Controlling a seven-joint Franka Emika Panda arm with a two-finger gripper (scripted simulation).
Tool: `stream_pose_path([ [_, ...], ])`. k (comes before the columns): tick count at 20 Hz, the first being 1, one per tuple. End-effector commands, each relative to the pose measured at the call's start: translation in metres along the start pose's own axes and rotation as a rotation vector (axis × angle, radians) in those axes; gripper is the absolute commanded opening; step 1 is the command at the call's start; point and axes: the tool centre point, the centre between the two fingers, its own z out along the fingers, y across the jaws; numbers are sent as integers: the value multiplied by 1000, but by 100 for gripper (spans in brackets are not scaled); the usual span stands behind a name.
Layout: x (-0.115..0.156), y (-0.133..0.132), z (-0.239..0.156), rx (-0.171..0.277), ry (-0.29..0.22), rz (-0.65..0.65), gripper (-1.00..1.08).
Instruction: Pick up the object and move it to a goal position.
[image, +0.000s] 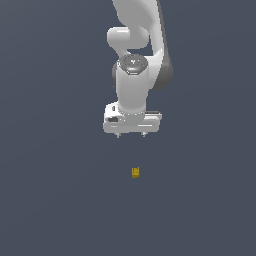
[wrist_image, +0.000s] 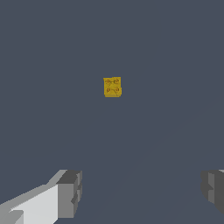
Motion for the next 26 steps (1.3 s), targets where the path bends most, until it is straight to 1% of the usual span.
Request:
stream_pose_path([
  [1, 0, 0, 0, 0, 0, 0, 100],
  [10, -4, -9, 6, -20, -16, -25, 100],
  [15, -5, -10, 6, -21, -17, -27, 100],
  [20, 2, -10, 11, -20, -16, -26, 100],
  [26, 21, -11, 25, -17, -14, -26, 100],
])
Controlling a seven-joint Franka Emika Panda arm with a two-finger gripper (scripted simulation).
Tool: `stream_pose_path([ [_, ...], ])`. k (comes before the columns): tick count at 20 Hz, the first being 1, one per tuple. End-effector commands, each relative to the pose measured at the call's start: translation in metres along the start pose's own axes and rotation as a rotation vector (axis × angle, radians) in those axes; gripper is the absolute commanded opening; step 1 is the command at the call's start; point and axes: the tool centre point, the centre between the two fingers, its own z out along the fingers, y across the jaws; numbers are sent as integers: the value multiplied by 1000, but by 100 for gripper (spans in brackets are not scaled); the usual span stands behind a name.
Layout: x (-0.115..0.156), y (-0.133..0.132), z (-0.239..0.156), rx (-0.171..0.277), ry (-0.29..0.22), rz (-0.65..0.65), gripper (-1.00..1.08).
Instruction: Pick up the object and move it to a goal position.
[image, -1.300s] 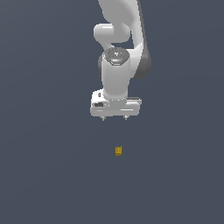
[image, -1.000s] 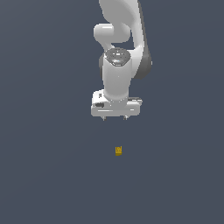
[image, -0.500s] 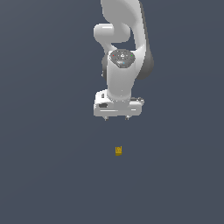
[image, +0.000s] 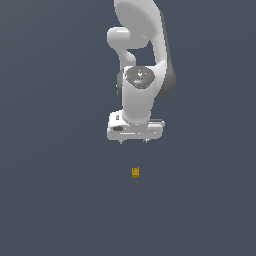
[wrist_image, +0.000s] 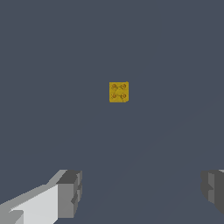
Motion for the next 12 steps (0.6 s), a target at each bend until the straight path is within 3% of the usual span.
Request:
stream_pose_path([
  [1, 10, 0, 8, 1, 1, 0, 100],
  [12, 61, -2, 59, 12, 7, 3, 100],
])
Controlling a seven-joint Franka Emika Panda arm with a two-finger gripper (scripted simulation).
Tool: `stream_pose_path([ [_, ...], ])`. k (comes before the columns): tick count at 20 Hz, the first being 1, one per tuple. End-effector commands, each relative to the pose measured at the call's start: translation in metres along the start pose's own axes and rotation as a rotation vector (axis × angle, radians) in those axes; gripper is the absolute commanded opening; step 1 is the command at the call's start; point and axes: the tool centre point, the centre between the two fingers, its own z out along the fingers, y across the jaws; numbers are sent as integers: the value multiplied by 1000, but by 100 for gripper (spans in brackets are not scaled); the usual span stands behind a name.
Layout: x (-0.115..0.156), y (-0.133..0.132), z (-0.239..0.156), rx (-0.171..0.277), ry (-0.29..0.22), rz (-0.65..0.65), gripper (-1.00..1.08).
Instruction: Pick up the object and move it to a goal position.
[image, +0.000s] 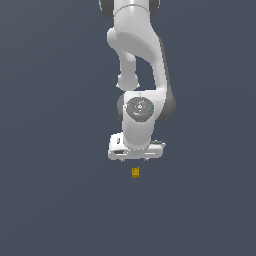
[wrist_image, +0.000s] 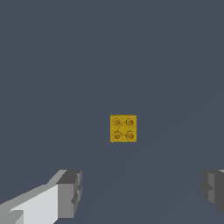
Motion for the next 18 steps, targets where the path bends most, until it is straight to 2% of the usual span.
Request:
stream_pose_path([
  [1, 9, 0, 11, 2, 2, 1, 100],
  [9, 24, 0, 32, 7, 4, 3, 100],
  [18, 25, 0, 41, 7, 4, 3, 100],
])
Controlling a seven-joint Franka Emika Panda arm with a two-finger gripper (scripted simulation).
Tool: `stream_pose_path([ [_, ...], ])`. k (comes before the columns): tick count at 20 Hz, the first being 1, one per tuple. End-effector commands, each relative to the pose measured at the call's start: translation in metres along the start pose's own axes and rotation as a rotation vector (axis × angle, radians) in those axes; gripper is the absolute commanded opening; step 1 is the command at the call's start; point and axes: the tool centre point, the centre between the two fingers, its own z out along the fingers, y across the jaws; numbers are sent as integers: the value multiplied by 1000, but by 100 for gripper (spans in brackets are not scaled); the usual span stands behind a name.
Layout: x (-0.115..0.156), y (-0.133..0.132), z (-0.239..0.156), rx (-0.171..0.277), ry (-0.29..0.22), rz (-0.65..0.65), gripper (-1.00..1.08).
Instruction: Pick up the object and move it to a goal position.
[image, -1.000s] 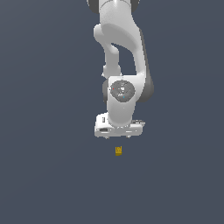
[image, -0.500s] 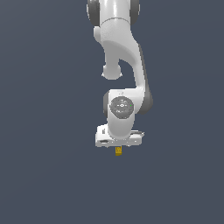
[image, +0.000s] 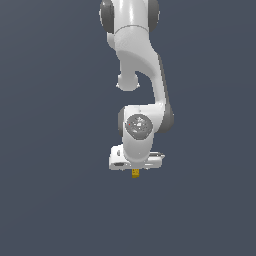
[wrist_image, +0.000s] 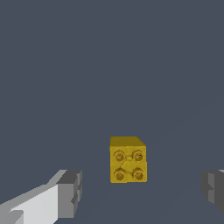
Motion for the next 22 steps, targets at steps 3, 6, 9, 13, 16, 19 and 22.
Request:
stream_pose_path([
  [3, -1, 0, 17, 0, -1, 0, 100],
  [6, -1, 0, 34, 0, 0, 0, 100],
  [9, -1, 0, 46, 0, 0, 0, 100],
  [13, 0, 0, 48, 0, 0, 0, 100],
  [16, 1, 0, 48, 0, 0, 0, -100],
  [19, 1, 0, 48, 0, 0, 0, -100],
  [22, 1, 0, 48, 0, 0, 0, -100],
])
